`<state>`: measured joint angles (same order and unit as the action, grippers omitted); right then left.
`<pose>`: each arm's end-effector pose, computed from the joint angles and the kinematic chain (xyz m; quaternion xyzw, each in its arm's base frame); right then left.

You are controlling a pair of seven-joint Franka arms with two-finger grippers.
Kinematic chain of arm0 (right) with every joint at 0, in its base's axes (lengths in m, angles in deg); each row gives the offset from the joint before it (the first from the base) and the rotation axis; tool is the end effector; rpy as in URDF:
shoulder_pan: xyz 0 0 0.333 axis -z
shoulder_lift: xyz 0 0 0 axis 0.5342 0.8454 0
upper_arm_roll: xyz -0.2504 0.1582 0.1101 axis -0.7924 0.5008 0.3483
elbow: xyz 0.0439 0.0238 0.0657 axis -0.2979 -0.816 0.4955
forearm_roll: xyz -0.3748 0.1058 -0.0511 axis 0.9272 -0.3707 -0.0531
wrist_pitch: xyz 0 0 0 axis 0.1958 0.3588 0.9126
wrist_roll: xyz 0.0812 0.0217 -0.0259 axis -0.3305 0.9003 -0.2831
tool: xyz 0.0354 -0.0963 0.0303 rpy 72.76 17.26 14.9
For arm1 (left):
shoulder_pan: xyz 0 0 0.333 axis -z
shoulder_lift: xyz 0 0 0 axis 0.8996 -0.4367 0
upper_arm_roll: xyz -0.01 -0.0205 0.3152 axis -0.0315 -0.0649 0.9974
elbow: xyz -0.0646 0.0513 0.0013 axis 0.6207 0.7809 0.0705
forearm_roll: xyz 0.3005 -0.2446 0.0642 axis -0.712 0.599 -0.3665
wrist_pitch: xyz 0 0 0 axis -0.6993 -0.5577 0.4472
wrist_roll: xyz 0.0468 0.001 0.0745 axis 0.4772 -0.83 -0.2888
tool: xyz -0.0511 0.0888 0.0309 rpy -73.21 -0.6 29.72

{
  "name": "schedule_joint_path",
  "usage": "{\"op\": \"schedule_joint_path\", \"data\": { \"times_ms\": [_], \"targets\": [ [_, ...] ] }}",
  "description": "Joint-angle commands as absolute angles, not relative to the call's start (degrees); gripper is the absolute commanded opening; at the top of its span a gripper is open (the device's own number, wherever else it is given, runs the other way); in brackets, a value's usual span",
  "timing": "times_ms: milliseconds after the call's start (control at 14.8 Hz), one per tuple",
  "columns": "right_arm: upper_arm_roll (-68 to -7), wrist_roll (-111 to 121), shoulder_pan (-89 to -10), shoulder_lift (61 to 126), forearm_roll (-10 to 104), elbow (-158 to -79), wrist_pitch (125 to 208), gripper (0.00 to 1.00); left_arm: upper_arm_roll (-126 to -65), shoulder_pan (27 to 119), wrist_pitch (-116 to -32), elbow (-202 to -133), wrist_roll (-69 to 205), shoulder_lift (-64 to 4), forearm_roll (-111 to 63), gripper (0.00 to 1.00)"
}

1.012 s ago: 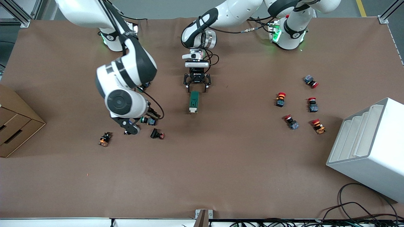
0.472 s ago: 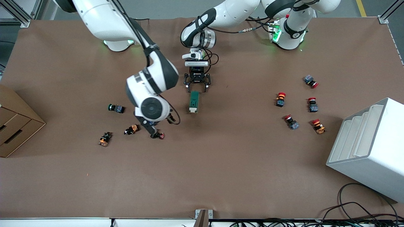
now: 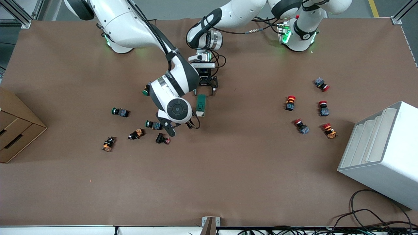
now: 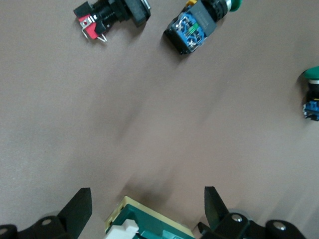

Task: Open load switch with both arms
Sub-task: 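Push the white handle lever down with the right gripper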

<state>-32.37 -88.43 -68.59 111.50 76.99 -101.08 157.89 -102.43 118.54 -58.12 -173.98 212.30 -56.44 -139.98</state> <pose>0.5570 0.4152 0.2474 0.8750 -0.4599 -0.1139 0.0991 0.1915 -0.5608 0.0577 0.8279 -0.0073 0.5607 0.0123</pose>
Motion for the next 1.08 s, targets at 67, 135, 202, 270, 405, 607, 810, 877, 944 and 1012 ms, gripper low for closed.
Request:
{"op": "schedule_joint_path", "data": {
  "times_ms": [67, 135, 202, 270, 405, 607, 810, 877, 944, 1012],
  "targets": [
    [-32.79, -92.66, -70.43, 113.91, 75.68, -99.14, 159.76, 1.00, -101.88, 119.56, -59.90, -170.90, 214.36, -61.00, -140.03, 1.00],
    [-32.79, -93.62, -70.96, 114.35, 75.68, -99.14, 159.84, 1.00, -101.88, 119.65, -59.81, -171.08, 214.54, -61.00, -140.03, 1.00],
    [-32.79, -94.42, -71.57, 114.53, 75.68, -99.14, 159.93, 1.00, -101.88, 119.66, -59.72, -171.17, 214.63, -61.00, -140.03, 1.00],
    [-32.79, -94.77, -71.58, 114.88, 75.76, -99.14, 160.02, 1.00, -101.88, 119.74, -59.72, -171.08, 214.72, -60.92, -140.03, 1.00],
    [-32.79, -94.86, -71.58, 116.02, 75.76, -99.06, 161.50, 1.00, -101.88, 120.01, -59.63, -171.08, 215.50, -60.92, -140.03, 1.00],
    [-32.79, -95.04, -72.10, 116.38, 75.24, -99.14, 162.40, 1.00, -101.79, 120.09, -59.54, -171.17, 215.77, -60.83, -140.12, 1.00],
    [-32.79, -94.86, -72.81, 116.38, 73.83, -99.23, 161.78, 1.00, -101.88, 120.09, -59.54, -171.08, 217.00, -60.74, -140.12, 1.00],
    [-32.70, -94.86, -72.98, 116.38, 73.31, -99.14, 160.91, 1.00, -101.79, 120.09, -59.20, -171.25, 217.26, -60.74, -140.21, 1.00],
    [-32.70, -94.78, -73.42, 116.38, 73.13, -99.14, 159.33, 1.00, -101.79, 120.27, -59.11, -171.25, 217.27, -60.74, -140.21, 1.00],
    [-32.61, -94.77, -73.86, 116.29, 73.13, -99.06, 157.84, 1.00, -101.79, 120.44, -59.11, -171.17, 217.27, -60.83, -140.21, 1.00]
  ]
}}
